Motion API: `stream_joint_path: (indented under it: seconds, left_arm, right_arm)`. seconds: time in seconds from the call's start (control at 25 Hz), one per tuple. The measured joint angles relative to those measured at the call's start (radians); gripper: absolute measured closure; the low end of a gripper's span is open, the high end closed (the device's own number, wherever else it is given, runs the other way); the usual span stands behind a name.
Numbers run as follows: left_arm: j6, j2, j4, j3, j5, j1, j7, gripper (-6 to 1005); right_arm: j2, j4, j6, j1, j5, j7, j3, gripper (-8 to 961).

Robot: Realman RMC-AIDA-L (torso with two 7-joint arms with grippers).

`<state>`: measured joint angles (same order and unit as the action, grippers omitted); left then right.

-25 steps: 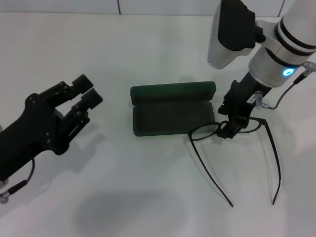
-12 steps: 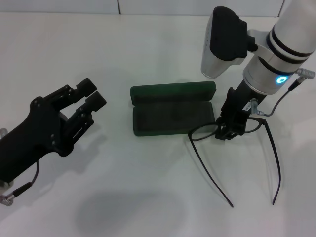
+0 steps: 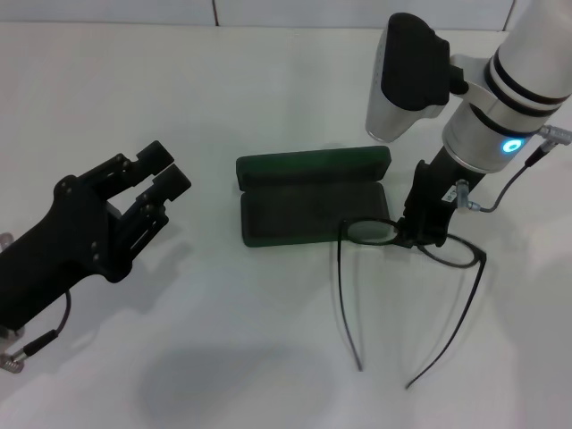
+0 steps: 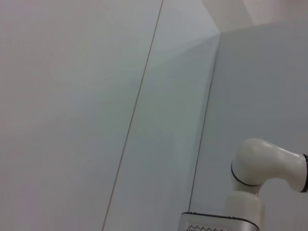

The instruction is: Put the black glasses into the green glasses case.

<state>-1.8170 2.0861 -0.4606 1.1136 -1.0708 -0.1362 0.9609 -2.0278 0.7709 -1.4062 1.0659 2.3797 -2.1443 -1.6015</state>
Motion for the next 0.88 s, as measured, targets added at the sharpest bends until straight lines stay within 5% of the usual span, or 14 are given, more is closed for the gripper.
stream_joint_path:
  seconds: [0.28,0.6,0.88]
  left_arm:
    - [-0.005,0.000,0.000,0.000,0.012,0.006,0.000,821]
    - [-0.064,-0.004,0.000,0.009,-0.012,-0.012,-0.002,846]
    - [-0.171,0.002,0.000,0.068,-0.059,-0.119,0.022,944]
  right_arm:
    - [0.000,0.081,-0.050,-0.027,-0.013,-0.007,0.007,850]
    - [0.007,0.420,-0.162,-0.272,-0.187,0.070,0.130,870]
    - [0.008,0.451,-0.193,-0.459,-0.466,0.294,0.313,873]
